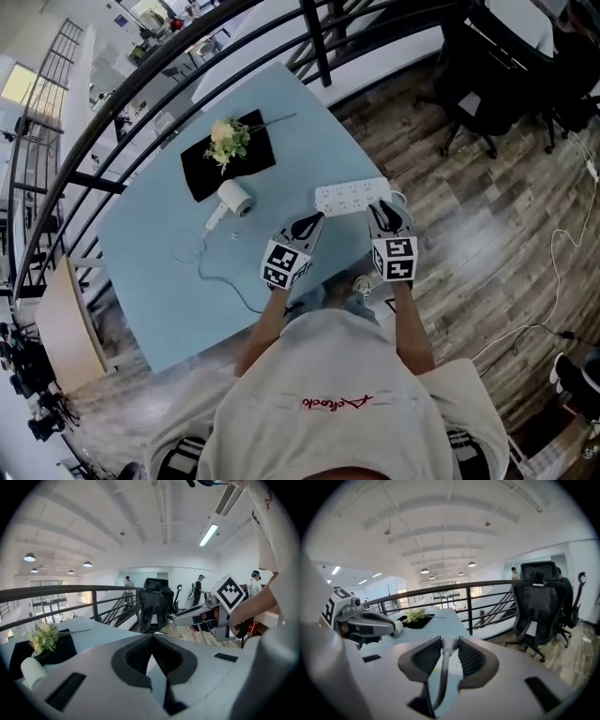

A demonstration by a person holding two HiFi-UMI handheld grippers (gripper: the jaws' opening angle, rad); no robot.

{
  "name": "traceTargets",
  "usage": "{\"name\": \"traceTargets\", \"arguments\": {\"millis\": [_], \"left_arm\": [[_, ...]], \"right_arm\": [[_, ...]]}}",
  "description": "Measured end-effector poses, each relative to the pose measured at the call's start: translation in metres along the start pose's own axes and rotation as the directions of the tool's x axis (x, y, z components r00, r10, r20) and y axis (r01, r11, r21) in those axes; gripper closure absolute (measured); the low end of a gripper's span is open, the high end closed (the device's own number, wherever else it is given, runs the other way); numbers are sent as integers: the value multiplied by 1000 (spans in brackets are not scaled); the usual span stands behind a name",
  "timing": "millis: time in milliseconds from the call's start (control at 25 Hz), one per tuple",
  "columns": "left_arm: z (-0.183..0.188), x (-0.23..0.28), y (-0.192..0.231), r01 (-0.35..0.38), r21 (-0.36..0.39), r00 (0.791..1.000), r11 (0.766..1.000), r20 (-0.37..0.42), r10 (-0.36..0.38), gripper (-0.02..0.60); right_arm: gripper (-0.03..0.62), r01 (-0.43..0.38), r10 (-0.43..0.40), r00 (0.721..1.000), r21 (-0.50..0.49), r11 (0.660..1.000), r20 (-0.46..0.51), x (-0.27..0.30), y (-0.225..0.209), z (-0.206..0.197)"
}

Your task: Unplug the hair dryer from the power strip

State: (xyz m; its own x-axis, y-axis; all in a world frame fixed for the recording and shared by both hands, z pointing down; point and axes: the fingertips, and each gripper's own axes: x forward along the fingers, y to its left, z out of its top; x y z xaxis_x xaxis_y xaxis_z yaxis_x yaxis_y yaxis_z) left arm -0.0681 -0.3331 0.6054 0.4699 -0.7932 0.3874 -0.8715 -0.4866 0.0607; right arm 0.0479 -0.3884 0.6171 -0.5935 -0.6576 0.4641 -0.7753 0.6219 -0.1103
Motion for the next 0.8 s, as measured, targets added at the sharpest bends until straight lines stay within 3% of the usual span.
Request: {"name": "traceTargets", "arguments": {"millis": [400,800], "left_arm": [[4,-48,-20,2,-28,998,1000,70,0,572],[-20,-137,-38,66,-31,989,997,132,-61,572]], "right_arm": [[470,37,-37,998,-16,999,47,-46,28,-1],[470,113,-110,992,-36,993,65,-107,107,-19]]}}
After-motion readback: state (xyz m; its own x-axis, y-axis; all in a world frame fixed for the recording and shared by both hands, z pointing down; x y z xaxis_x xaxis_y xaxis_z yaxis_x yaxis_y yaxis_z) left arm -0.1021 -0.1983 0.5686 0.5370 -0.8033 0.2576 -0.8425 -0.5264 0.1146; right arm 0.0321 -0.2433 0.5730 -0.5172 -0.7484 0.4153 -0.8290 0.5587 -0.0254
